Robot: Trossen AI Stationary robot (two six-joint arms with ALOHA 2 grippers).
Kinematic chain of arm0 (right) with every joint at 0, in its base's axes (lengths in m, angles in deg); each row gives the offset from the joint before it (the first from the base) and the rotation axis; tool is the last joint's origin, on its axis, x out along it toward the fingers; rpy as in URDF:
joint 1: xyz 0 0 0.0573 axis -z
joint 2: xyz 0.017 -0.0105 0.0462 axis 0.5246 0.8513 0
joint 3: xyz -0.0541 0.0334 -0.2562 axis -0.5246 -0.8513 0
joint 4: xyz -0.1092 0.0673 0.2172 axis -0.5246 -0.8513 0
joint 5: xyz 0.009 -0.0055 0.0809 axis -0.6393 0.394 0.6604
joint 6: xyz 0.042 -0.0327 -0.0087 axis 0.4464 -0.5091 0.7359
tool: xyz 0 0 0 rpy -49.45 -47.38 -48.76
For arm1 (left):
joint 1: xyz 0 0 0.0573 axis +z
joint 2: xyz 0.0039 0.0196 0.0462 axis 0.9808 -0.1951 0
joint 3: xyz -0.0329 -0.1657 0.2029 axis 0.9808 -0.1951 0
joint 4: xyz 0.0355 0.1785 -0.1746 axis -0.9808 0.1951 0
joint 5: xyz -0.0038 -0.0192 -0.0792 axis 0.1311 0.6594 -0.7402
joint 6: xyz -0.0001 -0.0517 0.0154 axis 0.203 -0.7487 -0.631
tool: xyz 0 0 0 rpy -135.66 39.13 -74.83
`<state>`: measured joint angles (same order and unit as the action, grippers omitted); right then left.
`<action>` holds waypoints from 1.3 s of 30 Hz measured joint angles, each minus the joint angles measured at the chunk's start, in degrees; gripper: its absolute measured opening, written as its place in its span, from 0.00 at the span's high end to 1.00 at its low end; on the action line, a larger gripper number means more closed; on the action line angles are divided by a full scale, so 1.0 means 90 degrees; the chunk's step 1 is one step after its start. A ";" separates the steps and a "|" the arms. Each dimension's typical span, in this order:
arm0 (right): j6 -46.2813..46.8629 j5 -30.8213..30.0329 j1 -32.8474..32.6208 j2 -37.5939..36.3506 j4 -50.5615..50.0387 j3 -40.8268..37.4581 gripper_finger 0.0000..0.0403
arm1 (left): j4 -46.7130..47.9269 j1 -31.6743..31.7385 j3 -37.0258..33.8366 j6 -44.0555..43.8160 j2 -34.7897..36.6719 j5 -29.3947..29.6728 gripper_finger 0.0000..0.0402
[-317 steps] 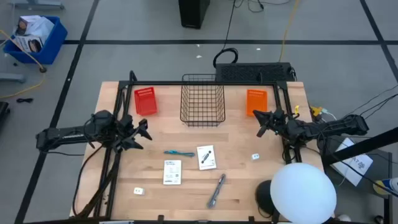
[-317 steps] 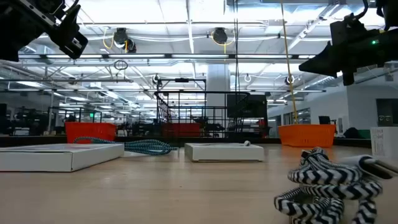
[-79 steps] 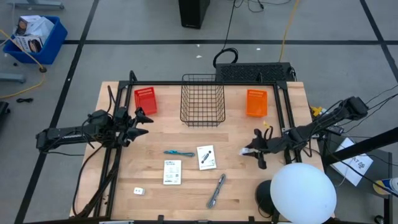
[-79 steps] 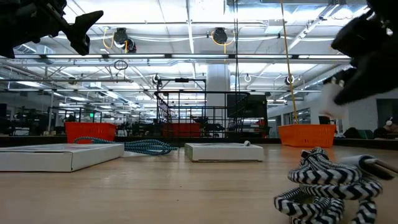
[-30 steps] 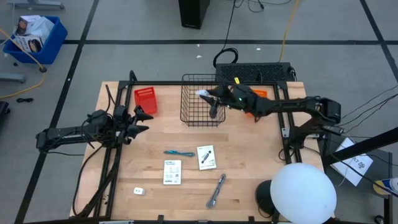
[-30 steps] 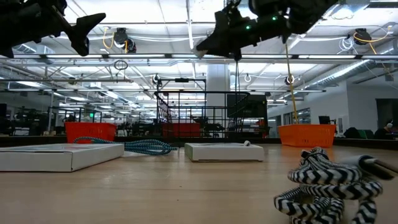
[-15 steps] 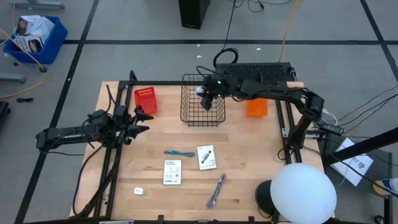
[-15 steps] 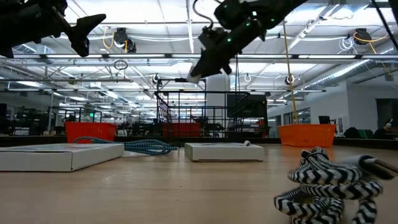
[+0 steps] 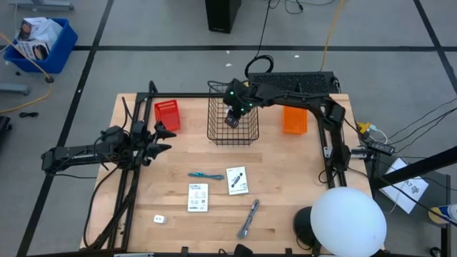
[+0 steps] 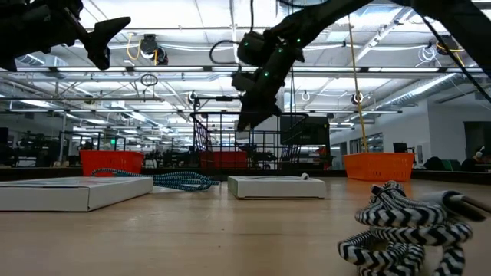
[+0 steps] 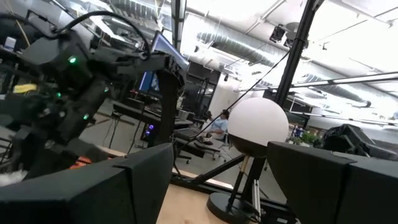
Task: Pick and place items into bin
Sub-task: Put the right white charger adapter into the black wire basket
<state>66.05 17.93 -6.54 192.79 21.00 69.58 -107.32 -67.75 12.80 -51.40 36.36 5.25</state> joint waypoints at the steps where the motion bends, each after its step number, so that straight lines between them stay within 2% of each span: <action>1: 0.0037 0.0004 0.0000 0.0066 0.0011 0.0007 0.75 | 0.0002 0.0000 0.0000 -0.0001 -0.0002 -0.0001 0.34; 16: 0.0123 0.0147 0.0002 0.1004 0.0046 0.0014 0.74 | 0.0008 0.0000 0.0000 -0.0053 -0.0002 -0.0005 0.34; 25: 0.0017 0.0135 -0.0012 0.1107 0.0291 0.0014 0.74 | 0.0008 0.0000 0.0000 -0.0170 0.0000 -0.0014 0.34; 39: -0.0081 0.0133 -0.0015 0.1107 0.0319 0.0012 0.60 | 0.0025 0.0000 0.0000 -0.0170 -0.0002 -0.0019 0.34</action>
<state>65.32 19.13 -6.67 202.75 23.87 69.69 -107.10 -67.75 12.80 -52.93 36.34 5.08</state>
